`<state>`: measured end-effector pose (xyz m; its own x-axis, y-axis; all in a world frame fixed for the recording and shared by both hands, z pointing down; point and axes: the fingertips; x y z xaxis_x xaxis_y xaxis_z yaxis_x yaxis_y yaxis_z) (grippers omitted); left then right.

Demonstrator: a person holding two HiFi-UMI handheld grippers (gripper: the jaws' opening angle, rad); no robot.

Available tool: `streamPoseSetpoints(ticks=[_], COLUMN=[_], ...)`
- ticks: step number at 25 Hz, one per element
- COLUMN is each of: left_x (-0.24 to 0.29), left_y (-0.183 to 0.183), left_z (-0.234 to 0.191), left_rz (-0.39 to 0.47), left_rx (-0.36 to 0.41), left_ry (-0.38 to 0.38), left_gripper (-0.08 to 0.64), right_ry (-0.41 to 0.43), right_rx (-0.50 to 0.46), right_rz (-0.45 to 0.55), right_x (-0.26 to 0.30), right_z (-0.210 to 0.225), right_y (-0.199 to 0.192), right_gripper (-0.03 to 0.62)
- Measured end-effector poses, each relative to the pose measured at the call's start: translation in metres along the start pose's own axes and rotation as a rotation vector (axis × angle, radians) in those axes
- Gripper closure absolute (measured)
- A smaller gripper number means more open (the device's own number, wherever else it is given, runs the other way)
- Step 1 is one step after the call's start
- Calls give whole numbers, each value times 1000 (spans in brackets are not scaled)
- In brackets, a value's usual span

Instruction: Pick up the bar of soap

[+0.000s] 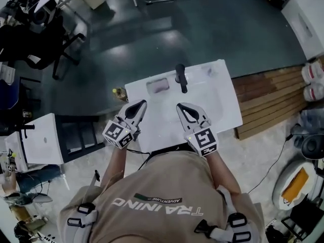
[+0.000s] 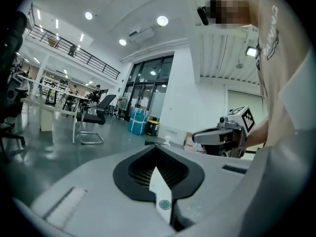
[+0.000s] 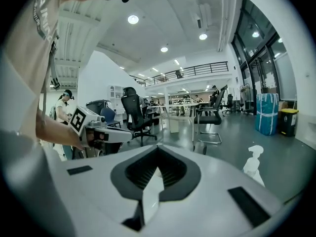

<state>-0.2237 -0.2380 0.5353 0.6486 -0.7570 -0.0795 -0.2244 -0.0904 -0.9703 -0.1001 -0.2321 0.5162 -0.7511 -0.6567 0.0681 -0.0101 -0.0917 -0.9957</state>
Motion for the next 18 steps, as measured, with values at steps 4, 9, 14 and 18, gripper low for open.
streamPoseSetpoints(ticks=[4, 9, 14, 18], left_x=[17, 37, 60, 78], left_y=[-17, -33, -61, -90], left_z=[-9, -12, -20, -30], left_rz=[-66, -181, -340, -487], left_rx=[18, 71, 137, 224], left_ry=[11, 16, -23, -77], left_gripper=[568, 566, 465, 442], right_ry=[-2, -14, 21, 34], right_rx=[-7, 21, -67, -54], right_rz=[-8, 8, -37, -35], right_x=[2, -10, -20, -23], right_z=[12, 26, 41, 58], right_y=[-1, 0, -11, -18], right_gripper=[595, 595, 595, 595])
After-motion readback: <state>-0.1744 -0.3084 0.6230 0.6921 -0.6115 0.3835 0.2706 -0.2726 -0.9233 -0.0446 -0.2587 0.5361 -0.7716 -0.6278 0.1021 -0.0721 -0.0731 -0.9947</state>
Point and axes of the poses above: the fingertips, and each gripper's own axes: x forward along the fingers, z to its right, y out of its top, and after that the axes turned 13 degrees about z, right-handed
